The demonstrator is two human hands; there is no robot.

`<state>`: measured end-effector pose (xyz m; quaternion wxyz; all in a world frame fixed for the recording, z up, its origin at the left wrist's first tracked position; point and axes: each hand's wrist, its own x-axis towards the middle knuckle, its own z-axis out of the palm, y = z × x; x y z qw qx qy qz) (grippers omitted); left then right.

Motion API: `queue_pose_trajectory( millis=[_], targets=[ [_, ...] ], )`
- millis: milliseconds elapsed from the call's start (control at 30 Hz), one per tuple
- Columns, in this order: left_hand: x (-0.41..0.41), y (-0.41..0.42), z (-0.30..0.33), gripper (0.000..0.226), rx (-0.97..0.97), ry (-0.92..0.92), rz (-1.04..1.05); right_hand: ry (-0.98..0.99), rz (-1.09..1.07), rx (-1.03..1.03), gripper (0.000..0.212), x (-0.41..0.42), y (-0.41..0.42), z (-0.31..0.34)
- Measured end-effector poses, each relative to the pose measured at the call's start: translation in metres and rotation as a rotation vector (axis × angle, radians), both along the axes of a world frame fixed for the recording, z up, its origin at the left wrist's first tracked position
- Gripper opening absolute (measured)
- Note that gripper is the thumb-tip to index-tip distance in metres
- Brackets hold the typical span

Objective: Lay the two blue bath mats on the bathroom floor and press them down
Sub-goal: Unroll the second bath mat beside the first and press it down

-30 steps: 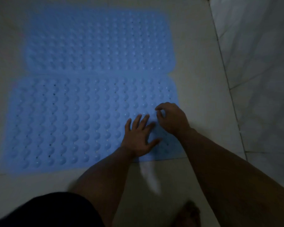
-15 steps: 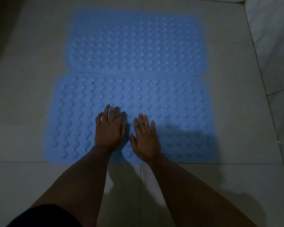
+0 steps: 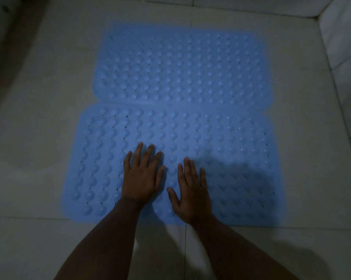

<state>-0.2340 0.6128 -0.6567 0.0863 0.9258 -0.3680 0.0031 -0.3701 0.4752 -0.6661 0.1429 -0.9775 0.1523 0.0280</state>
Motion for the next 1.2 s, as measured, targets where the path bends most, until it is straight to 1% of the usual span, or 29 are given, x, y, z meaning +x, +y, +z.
queue_pose_trajectory(
  millis=[167,267,333,467,533,600,700,800,1000,1133,1200],
  targets=[
    [-0.001,-0.004,0.006,0.056,0.008,0.014,-0.016,0.049,-0.012,0.005,0.073,0.006,-0.003,0.008],
    [-0.009,-0.003,0.007,0.055,-0.001,0.016,-0.024,0.068,0.000,-0.066,0.065,0.020,-0.009,0.019],
    [-0.017,-0.001,0.009,0.055,-0.030,0.015,-0.016,-0.025,-0.015,-0.090,0.051,0.033,-0.022,0.032],
    [-0.030,-0.006,0.005,0.055,-0.037,0.040,-0.024,-0.184,-0.118,0.003,0.037,0.057,-0.058,0.055],
    [-0.039,-0.010,-0.001,0.056,-0.011,0.065,-0.027,-0.244,-0.097,0.033,0.027,0.062,-0.072,0.060],
    [-0.047,-0.014,-0.007,0.061,0.008,0.082,-0.024,-0.310,-0.075,0.022,0.020,0.064,-0.082,0.063],
    [-0.052,-0.016,-0.012,0.068,0.017,0.068,-0.018,-0.416,-0.062,-0.007,0.016,0.067,-0.089,0.061],
    [-0.050,-0.019,-0.011,0.072,0.033,0.059,-0.009,-0.512,-0.010,0.029,0.017,0.071,-0.089,0.051],
    [-0.054,-0.018,-0.013,0.078,0.029,0.080,0.003,-0.430,0.021,0.118,0.024,0.065,-0.083,0.032],
    [-0.057,-0.015,-0.015,0.092,0.110,0.147,-0.021,-0.391,0.028,0.141,0.022,0.058,-0.082,0.022],
    [-0.059,-0.016,-0.010,0.087,0.081,0.189,-0.008,-0.384,0.025,0.137,0.020,0.058,-0.081,0.026]
  ],
)
